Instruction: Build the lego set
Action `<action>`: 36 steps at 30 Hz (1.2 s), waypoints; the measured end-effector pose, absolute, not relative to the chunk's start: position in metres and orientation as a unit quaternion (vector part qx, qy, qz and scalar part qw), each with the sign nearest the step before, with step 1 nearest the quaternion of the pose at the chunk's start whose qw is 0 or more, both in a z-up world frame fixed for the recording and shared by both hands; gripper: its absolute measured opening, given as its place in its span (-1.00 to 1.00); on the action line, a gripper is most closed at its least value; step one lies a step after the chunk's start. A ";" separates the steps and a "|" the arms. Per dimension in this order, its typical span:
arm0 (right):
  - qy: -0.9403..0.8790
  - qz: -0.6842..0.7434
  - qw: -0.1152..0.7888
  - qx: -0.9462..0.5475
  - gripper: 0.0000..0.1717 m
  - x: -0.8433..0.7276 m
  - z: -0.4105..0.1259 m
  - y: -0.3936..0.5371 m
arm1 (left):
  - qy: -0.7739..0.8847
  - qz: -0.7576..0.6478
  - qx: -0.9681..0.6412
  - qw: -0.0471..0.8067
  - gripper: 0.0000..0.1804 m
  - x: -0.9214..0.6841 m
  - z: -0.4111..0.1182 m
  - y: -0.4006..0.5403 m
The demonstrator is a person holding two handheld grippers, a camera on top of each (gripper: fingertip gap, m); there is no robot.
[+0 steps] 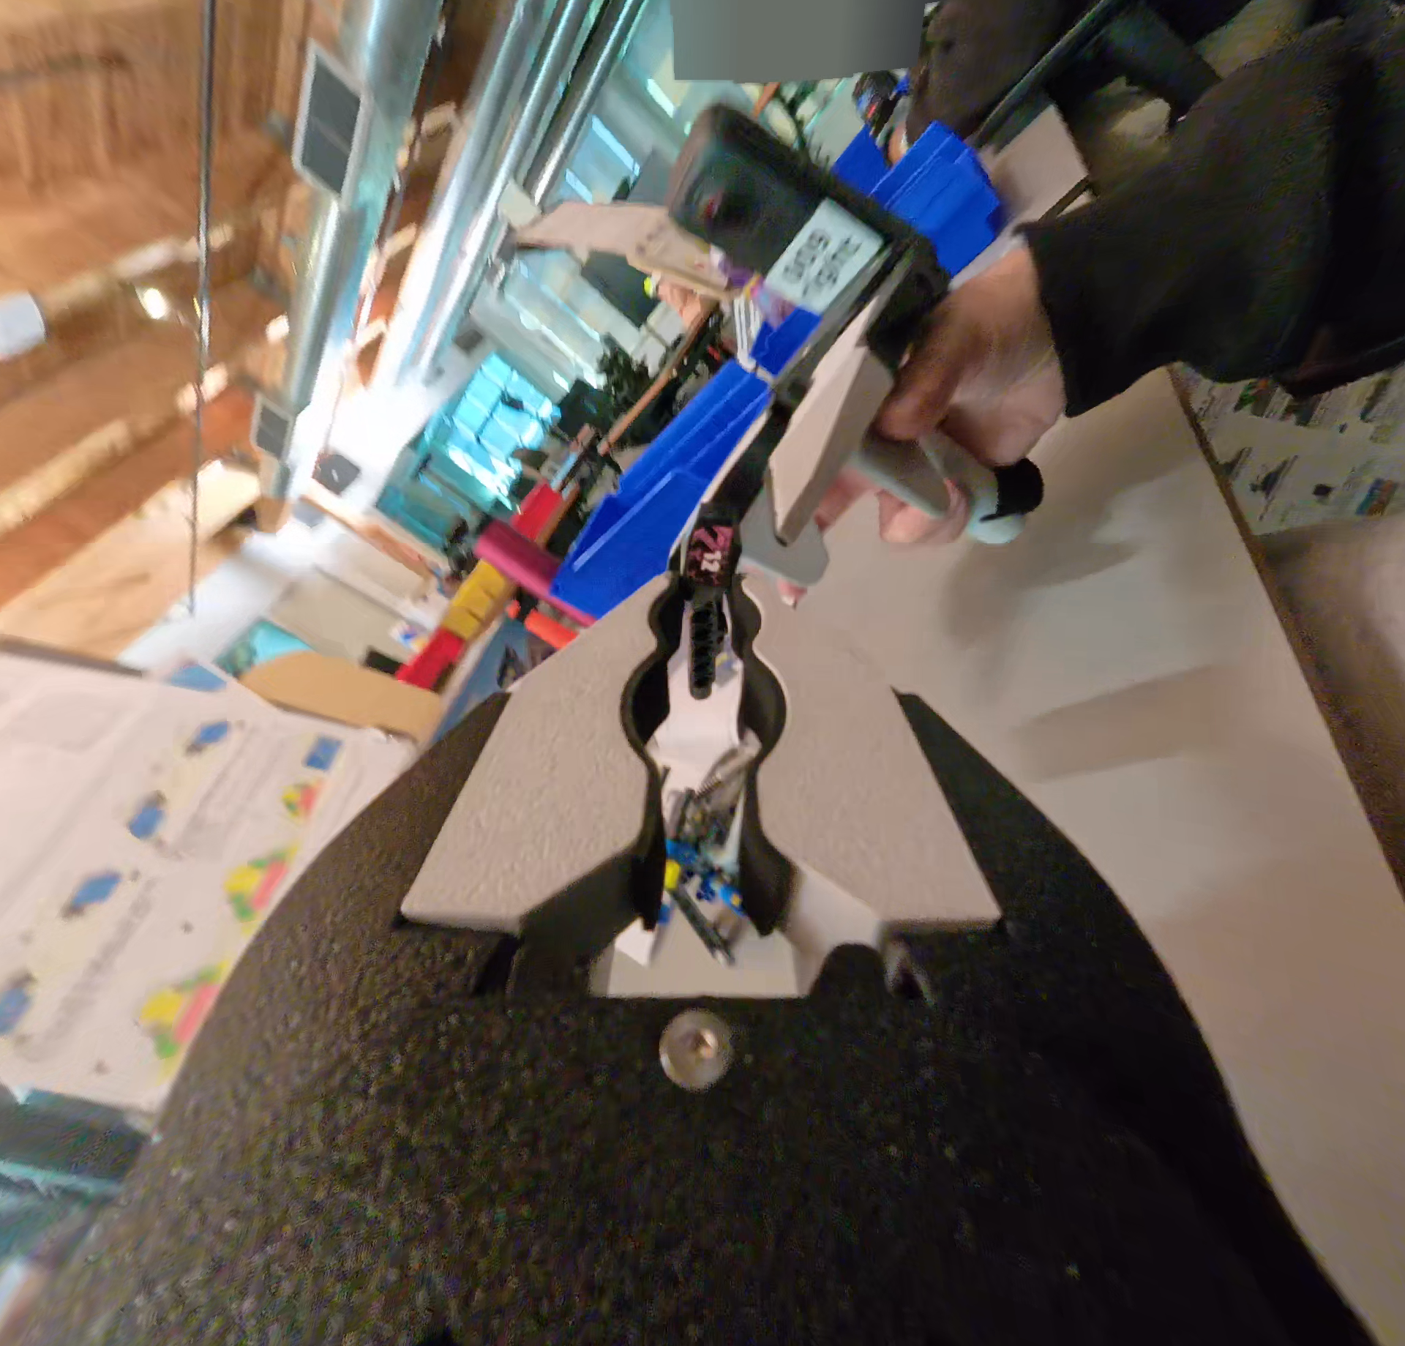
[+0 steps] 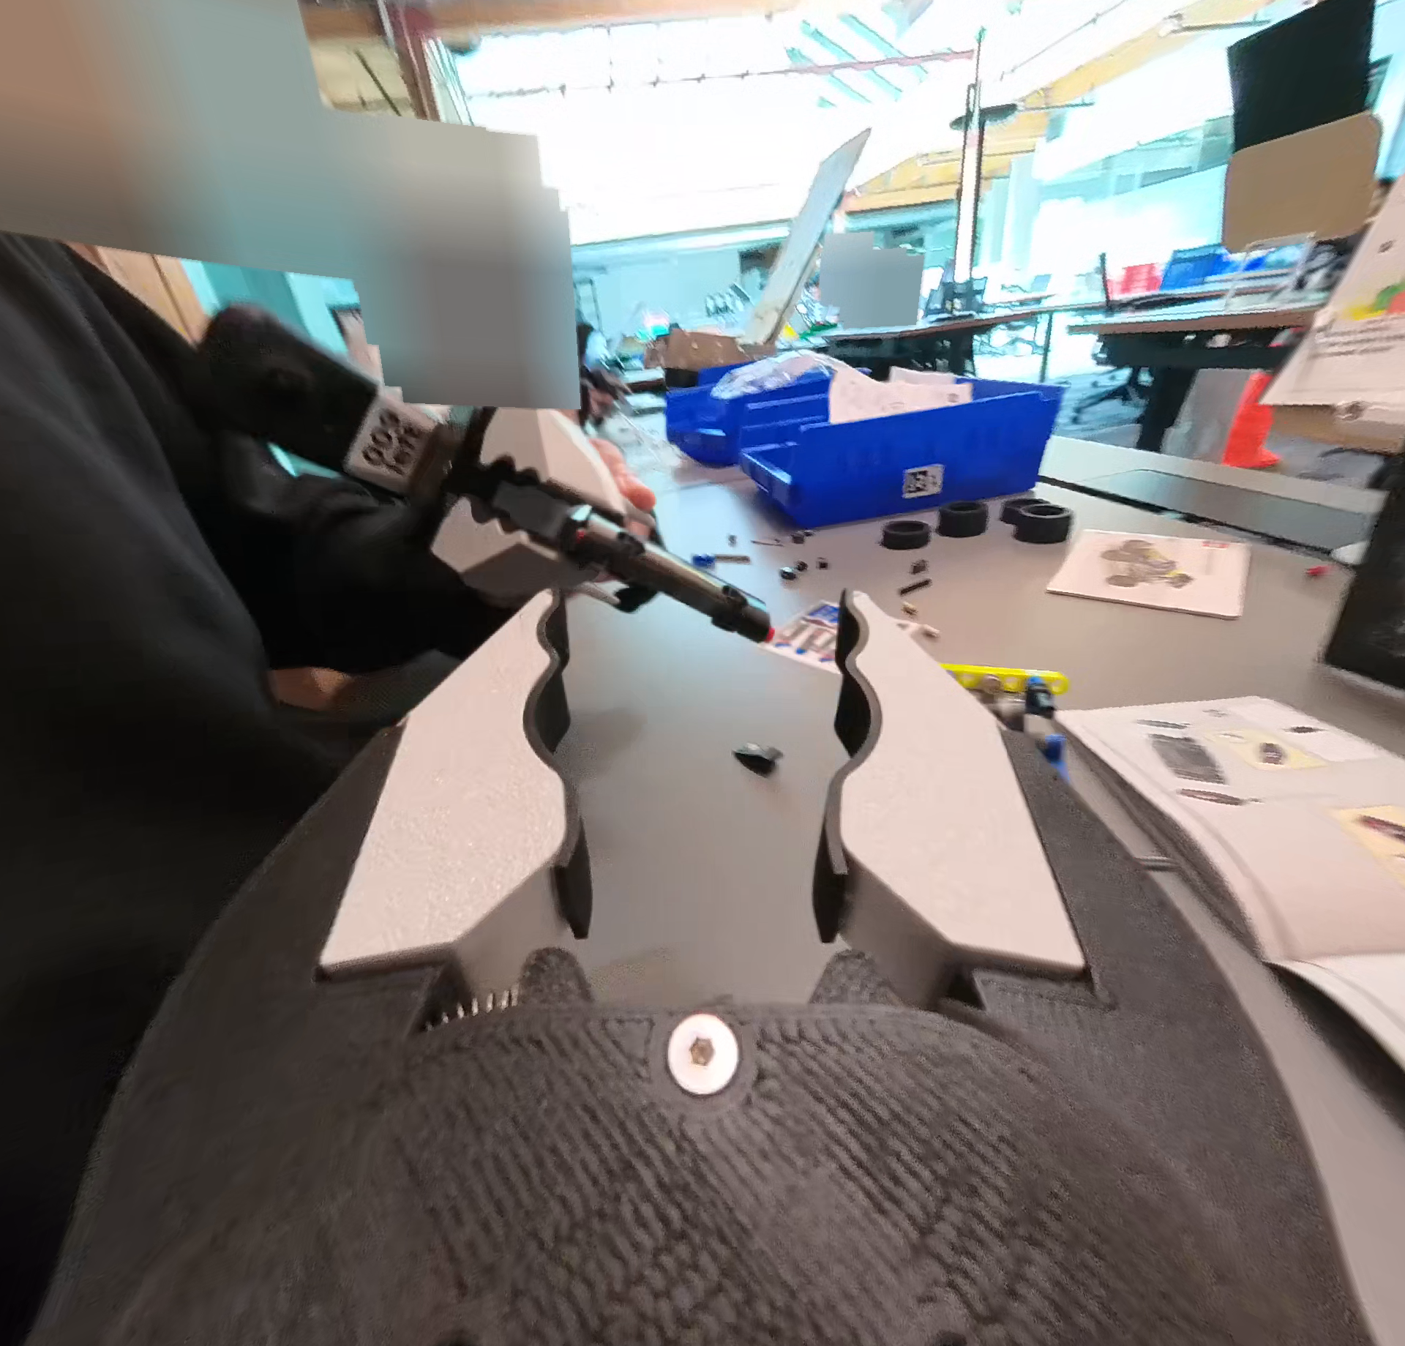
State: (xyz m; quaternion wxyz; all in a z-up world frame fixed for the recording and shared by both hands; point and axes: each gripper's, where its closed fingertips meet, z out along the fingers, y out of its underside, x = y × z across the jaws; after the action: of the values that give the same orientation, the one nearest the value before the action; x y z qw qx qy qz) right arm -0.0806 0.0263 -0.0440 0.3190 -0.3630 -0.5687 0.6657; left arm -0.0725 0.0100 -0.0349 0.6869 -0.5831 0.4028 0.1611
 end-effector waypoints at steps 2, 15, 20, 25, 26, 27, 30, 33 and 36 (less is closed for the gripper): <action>-0.596 0.618 0.365 -0.360 -0.32 -0.081 -0.048 0.032 | 0.364 0.129 -0.619 0.684 -0.90 -0.080 -0.040 0.014; -0.669 0.417 0.501 -0.356 -0.71 -0.109 -0.066 0.026 | 0.021 -0.214 -0.711 0.669 -0.90 -0.100 -0.048 0.029; -0.642 0.426 0.514 -0.376 -0.56 -0.112 -0.064 0.034 | -0.070 -0.190 -0.707 0.678 -0.90 -0.122 -0.055 0.031; -0.656 0.373 0.545 -0.365 -0.52 -0.121 -0.066 0.029 | -0.161 -0.297 -0.671 0.661 -0.90 -0.122 -0.055 0.031; -0.660 0.359 0.551 -0.364 -0.57 -0.122 -0.066 0.028 | -0.170 -0.305 -0.665 0.660 -0.90 -0.123 -0.056 0.031; -0.665 0.340 0.554 -0.368 -0.65 -0.124 -0.069 0.031 | -0.176 -0.311 -0.661 0.660 -0.90 -0.122 -0.056 0.030; -0.680 0.307 0.567 -0.349 -0.70 -0.127 -0.073 0.030 | -0.181 -0.287 -0.667 0.663 -0.90 -0.124 -0.056 0.025; -0.680 0.328 0.560 -0.342 -0.70 -0.130 -0.069 0.025 | -0.175 -0.256 -0.673 0.672 -0.90 -0.125 -0.052 0.020; -0.668 0.410 0.514 -0.349 -0.71 -0.131 -0.065 0.015 | -0.140 -0.209 -0.685 0.684 -0.88 -0.126 -0.047 0.015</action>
State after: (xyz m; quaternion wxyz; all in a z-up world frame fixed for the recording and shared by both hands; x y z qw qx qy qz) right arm -0.1314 0.0153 -0.0648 0.5135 -0.3488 -0.6683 0.4099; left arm -0.1257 0.0148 -0.0468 0.6836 -0.6852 -0.1402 -0.2087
